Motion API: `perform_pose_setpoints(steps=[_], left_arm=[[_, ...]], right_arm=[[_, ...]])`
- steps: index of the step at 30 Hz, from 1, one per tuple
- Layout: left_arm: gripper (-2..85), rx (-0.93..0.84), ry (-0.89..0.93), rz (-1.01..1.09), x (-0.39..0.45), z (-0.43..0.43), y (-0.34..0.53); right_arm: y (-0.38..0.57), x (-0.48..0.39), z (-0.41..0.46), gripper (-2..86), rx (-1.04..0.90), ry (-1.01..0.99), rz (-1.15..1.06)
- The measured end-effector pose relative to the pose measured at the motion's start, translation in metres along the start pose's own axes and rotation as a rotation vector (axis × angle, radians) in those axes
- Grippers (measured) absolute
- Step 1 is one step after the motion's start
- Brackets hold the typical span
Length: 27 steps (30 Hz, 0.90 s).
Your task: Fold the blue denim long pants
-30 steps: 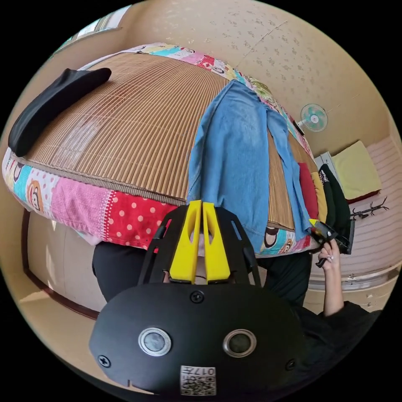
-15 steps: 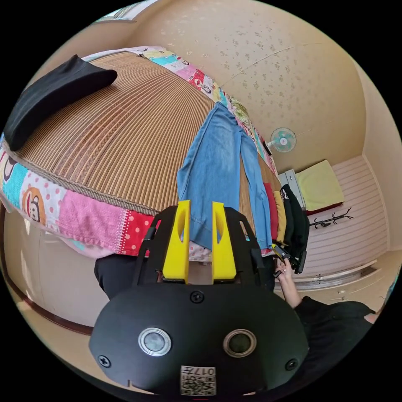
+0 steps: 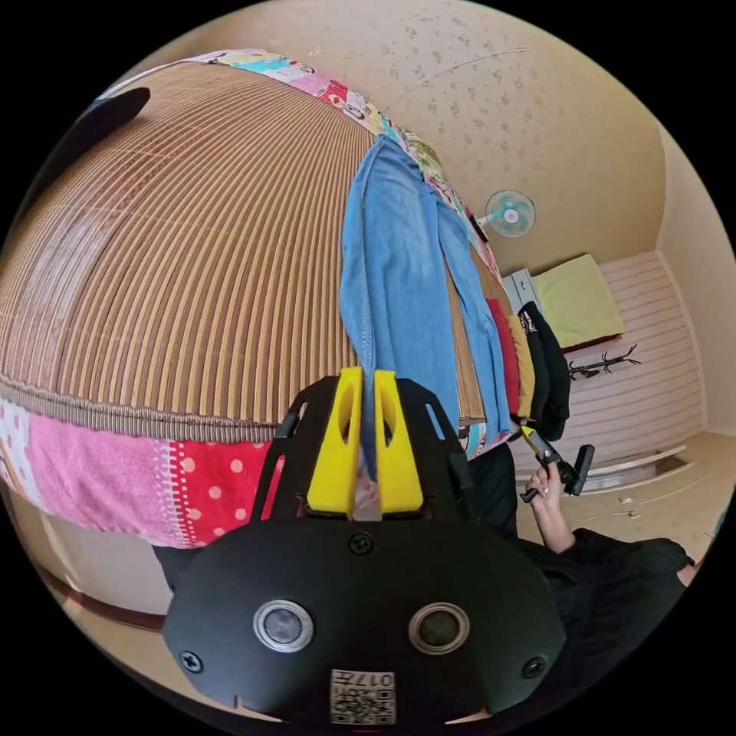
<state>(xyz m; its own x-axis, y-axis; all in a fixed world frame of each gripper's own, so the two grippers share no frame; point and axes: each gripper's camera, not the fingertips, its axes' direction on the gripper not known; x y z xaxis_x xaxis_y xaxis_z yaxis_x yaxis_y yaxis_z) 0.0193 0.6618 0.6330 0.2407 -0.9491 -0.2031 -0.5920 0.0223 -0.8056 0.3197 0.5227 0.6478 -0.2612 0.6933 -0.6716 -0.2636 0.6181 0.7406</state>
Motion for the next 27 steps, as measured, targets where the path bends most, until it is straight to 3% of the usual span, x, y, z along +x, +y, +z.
perform_pose_setpoints(steps=[3,6,8,9,12,15,17,21,24,27], left_arm=[[1.3,0.040,0.125,-0.034,-0.005,-0.003,0.014],[1.2,0.094,0.178,-0.077,-0.013,-0.013,0.024],[1.2,0.098,0.140,-0.100,-0.017,-0.018,0.027],[1.2,0.090,0.105,-0.118,-0.020,-0.019,0.027],[0.7,0.087,0.051,-0.118,-0.024,-0.027,0.028],[-0.2,0.114,-0.012,-0.083,-0.022,-0.041,0.036],[0.1,0.132,-0.042,-0.067,-0.022,-0.045,0.040],[7.2,0.079,-0.138,-0.072,-0.029,-0.013,0.038],[9.1,0.032,-0.176,-0.032,-0.027,0.027,0.034],[2.8,0.014,-0.269,-0.022,-0.022,0.048,0.035]], right_arm=[[-0.007,-0.057,0.051,3.8,-0.199,-0.236,-0.174],[-0.003,-0.105,0.111,7.6,-0.400,-0.371,-0.199],[0.006,-0.134,0.141,8.4,-0.483,-0.336,-0.258],[0.013,-0.149,0.159,8.5,-0.530,-0.226,-0.290],[0.021,-0.160,0.162,5.3,-0.517,-0.100,-0.284],[0.028,-0.160,0.133,3.2,-0.468,-0.231,-0.327],[0.033,-0.158,0.116,2.7,-0.432,-0.199,-0.350],[0.048,-0.143,0.116,2.2,-0.448,-0.095,-0.402],[0.054,-0.132,0.120,2.2,-0.448,-0.154,-0.359],[0.057,-0.128,0.118,2.2,-0.449,-0.178,-0.318]])
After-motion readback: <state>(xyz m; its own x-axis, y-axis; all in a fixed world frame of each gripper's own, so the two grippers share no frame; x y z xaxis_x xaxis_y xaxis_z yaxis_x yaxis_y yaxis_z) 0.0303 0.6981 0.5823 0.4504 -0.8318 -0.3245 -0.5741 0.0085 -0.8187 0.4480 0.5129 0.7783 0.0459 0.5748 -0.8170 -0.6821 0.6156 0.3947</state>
